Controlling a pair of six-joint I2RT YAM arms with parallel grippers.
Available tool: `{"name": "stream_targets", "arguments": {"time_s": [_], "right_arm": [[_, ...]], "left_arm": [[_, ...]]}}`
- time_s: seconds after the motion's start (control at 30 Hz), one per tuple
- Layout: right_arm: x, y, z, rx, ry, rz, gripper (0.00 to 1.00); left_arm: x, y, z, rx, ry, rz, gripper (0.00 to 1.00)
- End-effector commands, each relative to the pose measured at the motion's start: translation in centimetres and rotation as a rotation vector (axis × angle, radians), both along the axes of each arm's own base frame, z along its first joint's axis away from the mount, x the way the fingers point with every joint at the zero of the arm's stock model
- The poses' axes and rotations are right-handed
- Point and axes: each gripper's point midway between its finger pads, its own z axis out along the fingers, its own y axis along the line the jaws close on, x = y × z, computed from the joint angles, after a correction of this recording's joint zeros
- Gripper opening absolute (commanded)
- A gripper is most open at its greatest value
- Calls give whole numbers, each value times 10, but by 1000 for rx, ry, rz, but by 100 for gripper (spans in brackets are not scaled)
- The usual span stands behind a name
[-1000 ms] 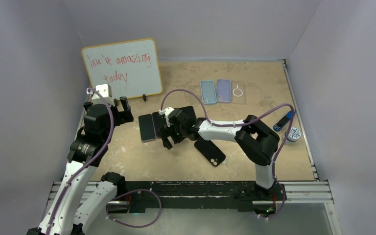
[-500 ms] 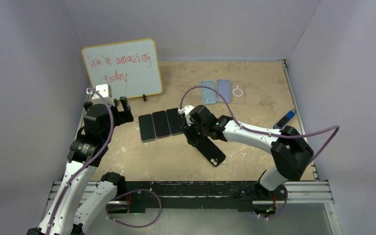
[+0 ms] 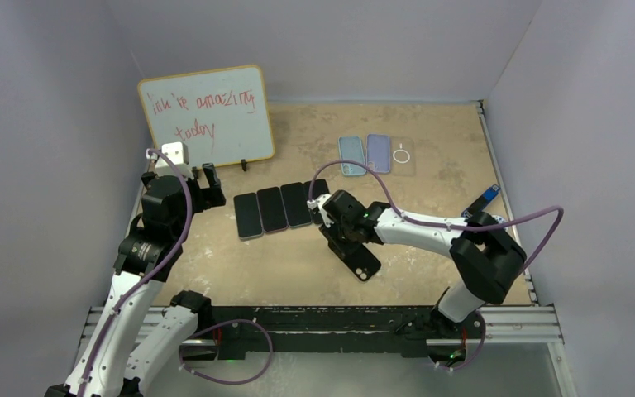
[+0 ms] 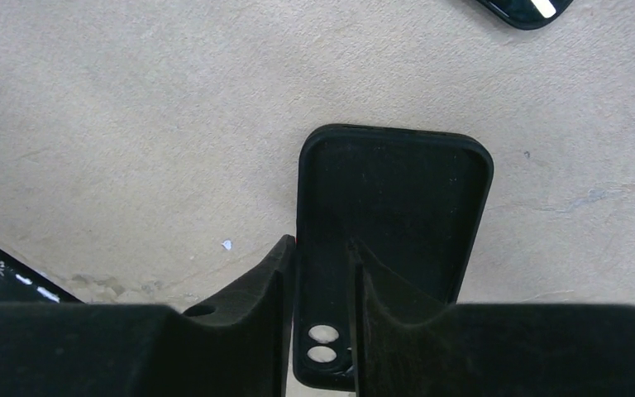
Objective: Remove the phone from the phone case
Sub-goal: Pick up the phone case from the center of the board.
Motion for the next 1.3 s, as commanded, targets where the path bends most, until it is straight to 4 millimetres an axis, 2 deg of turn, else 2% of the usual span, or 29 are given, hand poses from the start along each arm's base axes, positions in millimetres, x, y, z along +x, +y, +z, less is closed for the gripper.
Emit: {"name": "stream_targets", "arguments": {"time_s": [0.0,0.1,0.3,0.5,0.67,0.83,1.1,1.27], "right_arm": [[2,-3,-3,-43,6,8,28],[-3,-4,-8,-61,37,9,21],[-14,-5,-10,-92,86,25,20],[-15,-1,1,-92,82,23,25],[-21,-7,5,-117,100,18,28],[-29,-16,-2,-155,132,6,27],[-37,-9,-15,-197,159,15,18],[-36,-19,-26,-277,165,-14,12]], "left_arm": [[2,-1,4,-13,-17,4,99],[2,-1,4,-12,-16,4,99],[2,-2,4,-13,-17,2,99],[3,-2,3,-12,-15,2,99],[2,-3,3,-11,-15,0,99],[2,-4,4,-9,-16,-4,99],[1,-7,4,-7,-18,-15,99],[-4,-9,8,0,-33,-22,99]]}}
